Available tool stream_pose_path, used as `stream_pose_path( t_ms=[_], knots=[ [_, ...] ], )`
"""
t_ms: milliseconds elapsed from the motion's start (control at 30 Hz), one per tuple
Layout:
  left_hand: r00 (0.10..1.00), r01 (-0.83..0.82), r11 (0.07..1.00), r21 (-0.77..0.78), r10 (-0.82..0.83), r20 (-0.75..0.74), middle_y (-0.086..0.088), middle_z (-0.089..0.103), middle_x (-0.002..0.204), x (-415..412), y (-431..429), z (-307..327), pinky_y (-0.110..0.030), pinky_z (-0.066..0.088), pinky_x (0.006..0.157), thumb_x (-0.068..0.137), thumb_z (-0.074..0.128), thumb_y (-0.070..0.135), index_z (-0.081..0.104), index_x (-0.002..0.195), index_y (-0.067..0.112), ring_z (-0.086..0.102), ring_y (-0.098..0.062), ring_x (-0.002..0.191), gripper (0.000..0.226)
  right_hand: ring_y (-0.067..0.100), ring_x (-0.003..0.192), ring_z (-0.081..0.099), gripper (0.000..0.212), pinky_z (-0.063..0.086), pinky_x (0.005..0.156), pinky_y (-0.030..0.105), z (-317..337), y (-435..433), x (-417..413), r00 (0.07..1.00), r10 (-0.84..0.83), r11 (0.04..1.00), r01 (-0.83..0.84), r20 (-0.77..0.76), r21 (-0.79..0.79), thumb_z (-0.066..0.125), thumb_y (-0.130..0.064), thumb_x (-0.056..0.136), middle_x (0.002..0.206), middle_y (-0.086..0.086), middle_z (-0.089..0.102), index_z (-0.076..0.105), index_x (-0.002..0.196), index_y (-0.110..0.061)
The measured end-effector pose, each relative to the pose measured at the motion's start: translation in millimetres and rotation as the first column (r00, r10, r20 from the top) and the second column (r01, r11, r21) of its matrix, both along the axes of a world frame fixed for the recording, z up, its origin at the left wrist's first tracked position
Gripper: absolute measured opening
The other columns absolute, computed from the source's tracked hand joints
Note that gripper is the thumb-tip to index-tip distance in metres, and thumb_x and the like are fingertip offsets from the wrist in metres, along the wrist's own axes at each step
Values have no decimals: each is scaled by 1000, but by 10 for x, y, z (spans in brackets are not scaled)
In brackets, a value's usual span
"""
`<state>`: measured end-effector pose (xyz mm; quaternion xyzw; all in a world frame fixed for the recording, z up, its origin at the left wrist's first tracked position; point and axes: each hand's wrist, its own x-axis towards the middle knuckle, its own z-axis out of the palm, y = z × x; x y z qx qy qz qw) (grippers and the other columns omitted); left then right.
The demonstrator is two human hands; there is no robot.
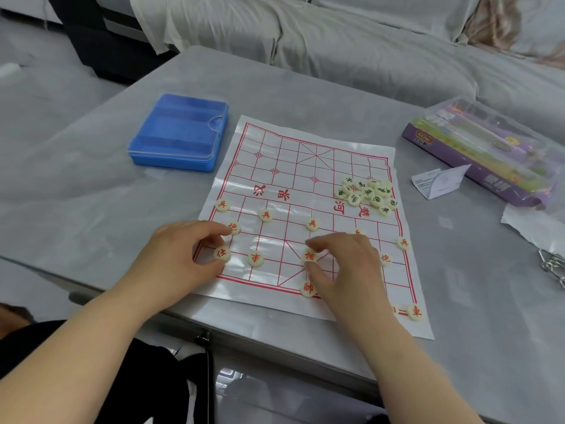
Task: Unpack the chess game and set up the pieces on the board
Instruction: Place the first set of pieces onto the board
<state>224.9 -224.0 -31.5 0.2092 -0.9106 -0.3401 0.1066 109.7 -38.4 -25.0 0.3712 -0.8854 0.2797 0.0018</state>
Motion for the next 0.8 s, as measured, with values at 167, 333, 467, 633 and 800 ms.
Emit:
stream_pose_path(
  t_ms=[167, 333, 467, 633, 800],
  knots=[
    [1000, -20, 999, -28, 21, 21, 31, 48, 82, -37, -73, 10, -19, 31, 87, 73, 71, 13, 58, 105, 33, 48, -7, 90, 41, 9, 115, 37, 29, 10, 75, 16, -57, -352, 12, 998, 58, 991, -56, -11, 125, 46, -28, 92, 121, -13, 55, 54, 120, -30],
    [1000, -16, 1000, -15, 16, 0, 33, 45, 86, -27, -135, -4, -19, 30, 88, 70, 73, 15, 59, 107, 32, 47, -5, 91, 43, 8, 115, 36, 29, 9, 73, 15, -86, -341, 7, 998, 55, 987, -49, -31, 152, 47, -28, 92, 122, -14, 54, 53, 120, -31],
    [997, -62, 998, -9, 61, -53, 21, 50, 98, -71, -131, -34, -22, 29, 92, 76, 68, 15, 60, 111, 27, 41, -4, 97, 38, 7, 118, 35, 31, 9, 73, 13, -51, -295, 26, 998, 54, 986, -51, -11, 162, 47, -29, 92, 123, -15, 54, 51, 122, -32],
    [1000, 9, 998, -66, -10, -10, 21, 46, 103, -114, -85, -40, -20, 25, 93, 61, 50, 37, 60, 112, 29, 42, -4, 101, 52, 7, 119, 34, 31, 8, 73, 13, -40, -274, 21, 999, 45, 986, -44, -1, 159, 47, -31, 92, 124, -16, 53, 51, 122, -32],
    [999, 42, 992, -121, -38, 37, 20, 50, 97, -68, -114, -7, -19, 24, 89, 62, 54, 40, 58, 115, 32, 38, -3, 92, 54, 8, 116, 36, 30, 10, 77, 13, -26, -193, 24, 999, 52, 993, -52, 1, 109, 52, -27, 89, 118, -13, 57, 55, 119, -29]
  ],
)
